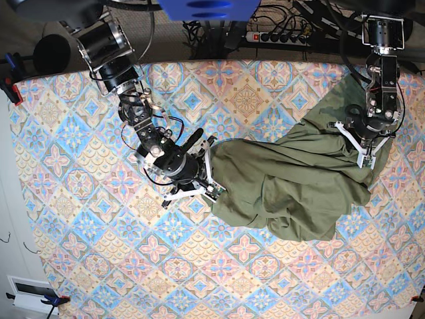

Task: Layout the t-shirt on the table in an organized manner, then fold the t-shirt properly
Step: 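Stretch the held shirt between grippers, right gripper pulling outward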

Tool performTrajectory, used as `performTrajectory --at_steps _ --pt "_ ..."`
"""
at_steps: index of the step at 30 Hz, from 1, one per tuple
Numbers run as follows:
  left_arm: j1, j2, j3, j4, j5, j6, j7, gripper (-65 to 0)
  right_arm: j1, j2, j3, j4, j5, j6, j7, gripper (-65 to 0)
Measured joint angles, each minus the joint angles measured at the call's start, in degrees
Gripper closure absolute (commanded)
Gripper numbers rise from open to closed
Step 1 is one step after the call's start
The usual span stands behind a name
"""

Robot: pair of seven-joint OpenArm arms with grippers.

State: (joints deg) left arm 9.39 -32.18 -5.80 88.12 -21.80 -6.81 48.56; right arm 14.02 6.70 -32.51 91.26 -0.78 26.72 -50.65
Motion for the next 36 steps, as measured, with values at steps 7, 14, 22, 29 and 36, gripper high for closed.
performTrajectory --at_steps 7,14,22,29,36 --pt "0.31 2.54 -0.02 0.00 0.48 0.57 -0.04 -6.4 5.99 -1.16 -6.25 -7.28 -0.63 0.04 4.24 -13.5" --pt "0.28 2.67 0.04 0.00 0.57 0.55 -0.09 -6.4 7.69 -1.01 -10.34 -14.05 -6.51 0.09 9.75 -22.0" --pt "0.31 2.69 0.04 0.00 0.39 0.57 -0.11 -6.4 10.25 -1.11 -10.47 -21.90 -6.93 0.04 15.56 -23.2" --pt "0.28 4.42 -0.17 0.00 0.83 0.85 -0.55 -6.5 12.76 -1.16 -10.51 -26.58 -6.93 0.11 18.36 -23.2" --pt "0.28 4.44 -0.02 0.00 0.81 0.74 -0.57 -6.5 14.27 -5.53 -10.49 -32.13 -7.15 0.09 20.57 -22.9"
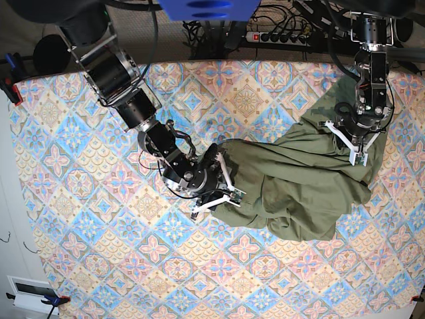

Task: Layout the t-shirt on the table in an organized manner, then fold the t-shirt properly
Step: 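Stretch the held shirt between grippers, right gripper pulling outward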

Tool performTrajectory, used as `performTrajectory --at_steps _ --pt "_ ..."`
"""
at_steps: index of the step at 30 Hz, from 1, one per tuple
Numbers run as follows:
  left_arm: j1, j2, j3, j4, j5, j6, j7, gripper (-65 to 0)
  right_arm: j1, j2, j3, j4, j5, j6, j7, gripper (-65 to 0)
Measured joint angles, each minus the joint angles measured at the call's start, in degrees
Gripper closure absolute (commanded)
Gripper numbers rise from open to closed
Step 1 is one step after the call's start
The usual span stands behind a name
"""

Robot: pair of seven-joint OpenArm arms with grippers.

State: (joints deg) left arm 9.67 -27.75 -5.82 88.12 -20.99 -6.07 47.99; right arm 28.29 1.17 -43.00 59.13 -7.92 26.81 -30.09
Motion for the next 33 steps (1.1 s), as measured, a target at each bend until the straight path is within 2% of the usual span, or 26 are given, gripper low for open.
performTrajectory --at_steps 3,9,15,29,33 --pt "-0.02 -0.02 0.00 0.00 0.00 -0.11 0.00 -6.5 0.66 -0.98 -0.04 -1.60 0.28 0.04 2.08 -22.7" --pt "0.85 -0.02 -0.17 0.02 -0.20 -0.15 -1.05 -6.5 0.72 0.13 -0.02 -3.85 -0.26 -0.04 2.97 -13.7" --pt "0.85 -0.02 -0.17 0.02 -0.20 -0.17 -0.90 -6.4 0.72 -0.52 -0.02 -3.91 -0.17 -0.02 4.04 -13.5" --pt "0.85 -0.02 -0.17 0.02 -0.17 -0.15 -0.87 -6.2 1.40 1.68 0.26 -4.07 0.00 -0.02 4.63 -13.6" --pt "0.83 -0.04 -0.15 0.02 -0.20 -0.17 -0.85 -6.2 1.95 1.70 0.22 -7.34 0.17 0.00 5.25 -15.1"
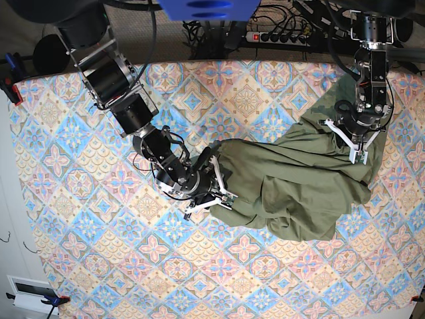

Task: Layout the t-shirt on the table in an organized manner, then fold the t-shirt properly
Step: 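Stretch the held shirt between grippers, right gripper pulling outward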

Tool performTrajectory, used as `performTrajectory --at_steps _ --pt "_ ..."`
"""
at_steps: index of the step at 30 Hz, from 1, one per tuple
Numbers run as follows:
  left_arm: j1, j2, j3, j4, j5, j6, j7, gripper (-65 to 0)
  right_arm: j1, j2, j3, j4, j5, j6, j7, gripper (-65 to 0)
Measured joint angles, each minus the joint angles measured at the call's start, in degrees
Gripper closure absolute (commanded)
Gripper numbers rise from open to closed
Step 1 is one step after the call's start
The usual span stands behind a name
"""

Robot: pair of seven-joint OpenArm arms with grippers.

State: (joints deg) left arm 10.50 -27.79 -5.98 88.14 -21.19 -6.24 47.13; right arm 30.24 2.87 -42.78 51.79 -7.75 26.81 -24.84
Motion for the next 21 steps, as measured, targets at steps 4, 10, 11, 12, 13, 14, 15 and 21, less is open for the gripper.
performTrajectory --at_steps 4,10,11,12,13,14,15,21 --pt "0.02 0.02 0.00 0.00 -0.02 0.02 -0.02 -6.2 1.09 0.02 -0.02 -3.06 0.28 -0.02 3.34 -17.7" --pt "0.02 0.02 0.00 0.00 -0.02 0.02 0.00 -6.1 1.22 0.00 -0.02 -4.76 0.48 -0.07 5.38 -13.6" --pt "0.02 0.02 0.00 0.00 -0.02 0.02 0.00 -6.1 1.22 0.00 -0.02 -4.79 0.50 -0.02 5.35 -9.8" --pt "0.02 0.02 0.00 0.00 -0.02 0.00 0.00 -6.1 1.22 0.00 -0.02 -4.81 0.52 0.00 5.16 -5.1" --pt "0.02 0.02 0.00 0.00 -0.02 0.02 0.00 -6.1 1.20 -0.02 -0.04 -4.81 0.52 0.07 5.05 -1.2" --pt "0.02 0.02 0.00 0.00 0.00 0.02 -0.02 -6.1 1.18 -0.04 -0.04 -4.76 0.52 0.15 4.90 0.0" --pt "0.02 0.02 0.00 -0.02 0.00 0.02 0.00 -6.1 1.18 -0.02 -0.04 -4.68 0.48 0.17 4.74 -0.5" --pt "0.02 0.04 -0.02 0.11 0.00 0.00 0.02 -6.0 -0.11 2.19 -0.15 3.63 0.02 0.44 0.81 -1.4"
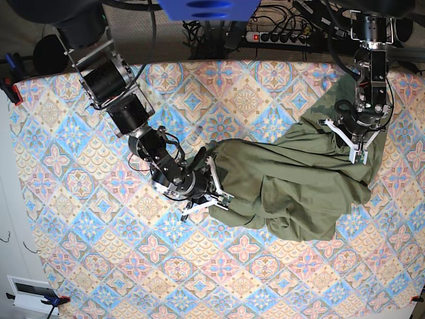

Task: Layout the t-shirt on the table in an organized manner, then fold the t-shirt properly
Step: 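Stretch the held shirt between grippers, right gripper pulling outward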

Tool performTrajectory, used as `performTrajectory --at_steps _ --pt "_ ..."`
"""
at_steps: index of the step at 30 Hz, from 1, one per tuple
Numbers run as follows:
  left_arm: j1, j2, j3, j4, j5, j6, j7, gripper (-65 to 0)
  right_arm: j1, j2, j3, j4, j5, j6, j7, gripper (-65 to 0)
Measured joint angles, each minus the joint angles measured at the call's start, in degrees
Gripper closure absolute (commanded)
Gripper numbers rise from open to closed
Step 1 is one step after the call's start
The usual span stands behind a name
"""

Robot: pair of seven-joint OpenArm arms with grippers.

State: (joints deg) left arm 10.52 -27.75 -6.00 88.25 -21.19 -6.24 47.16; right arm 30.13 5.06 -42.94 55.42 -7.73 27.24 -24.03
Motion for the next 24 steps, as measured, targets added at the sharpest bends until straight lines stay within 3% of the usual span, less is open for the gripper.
performTrajectory --at_steps 5,9,12,15,19,24 --pt "0.13 -0.02 -0.04 0.11 -0.17 0.00 0.15 -5.9 -0.17 4.26 0.72 14.38 -0.44 -0.68 -7.63 -1.1" --pt "0.15 -0.02 -0.04 0.11 -0.20 0.00 -0.72 -5.9 -2.86 4.48 3.41 22.97 0.28 -0.09 -11.45 -1.1" --pt "1.97 -0.04 -0.04 0.72 -0.31 0.04 -4.33 -5.9 -3.65 4.50 4.52 27.17 0.48 0.39 -14.19 -1.1" --pt "5.03 -0.02 0.00 5.95 -0.13 0.04 -5.38 -5.9 -3.32 5.29 6.45 29.18 0.33 0.09 -14.67 -1.1" --pt "6.60 0.13 -0.55 13.27 -0.81 -0.87 -6.21 -6.1 -3.67 7.06 10.43 30.82 0.42 5.49 -15.67 -1.1" --pt "7.96 0.09 -3.89 19.30 -1.11 -0.13 -6.62 -6.4 -3.65 7.63 15.21 31.65 0.20 6.16 -15.76 -1.1"
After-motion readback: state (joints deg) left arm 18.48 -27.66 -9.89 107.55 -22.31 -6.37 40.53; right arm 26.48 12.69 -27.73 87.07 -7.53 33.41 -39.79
